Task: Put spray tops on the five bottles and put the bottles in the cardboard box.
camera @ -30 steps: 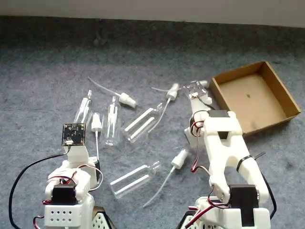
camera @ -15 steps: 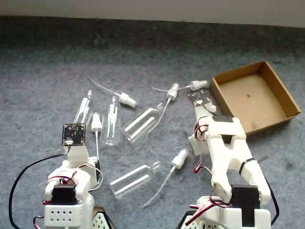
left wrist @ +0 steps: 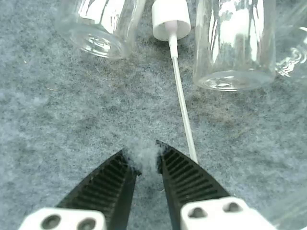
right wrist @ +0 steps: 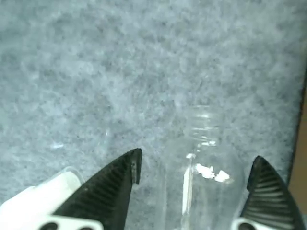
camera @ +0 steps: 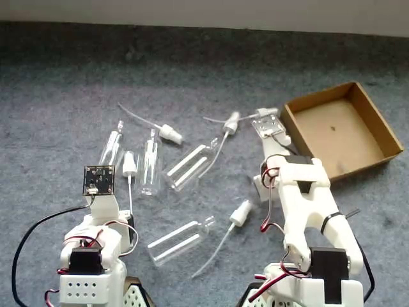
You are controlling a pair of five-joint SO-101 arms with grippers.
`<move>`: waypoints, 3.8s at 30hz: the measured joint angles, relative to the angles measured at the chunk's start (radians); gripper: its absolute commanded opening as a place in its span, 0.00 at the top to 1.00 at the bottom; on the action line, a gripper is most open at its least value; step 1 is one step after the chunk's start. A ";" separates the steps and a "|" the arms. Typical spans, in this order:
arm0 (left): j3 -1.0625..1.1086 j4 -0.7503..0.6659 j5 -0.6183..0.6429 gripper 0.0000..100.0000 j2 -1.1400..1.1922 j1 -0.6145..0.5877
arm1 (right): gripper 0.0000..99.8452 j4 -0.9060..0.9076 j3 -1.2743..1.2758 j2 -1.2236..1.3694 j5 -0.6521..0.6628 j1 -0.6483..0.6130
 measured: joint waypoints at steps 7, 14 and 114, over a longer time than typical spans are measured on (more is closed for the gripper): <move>0.000 0.000 0.000 0.99 0.000 0.000 | 0.73 0.015 0.000 0.000 0.032 0.002; 0.000 0.000 0.000 0.99 0.000 0.000 | 0.77 0.015 0.000 0.000 0.034 0.023; -0.669 0.114 -0.865 0.99 0.460 0.017 | 0.92 0.267 0.215 -1.415 -0.365 0.061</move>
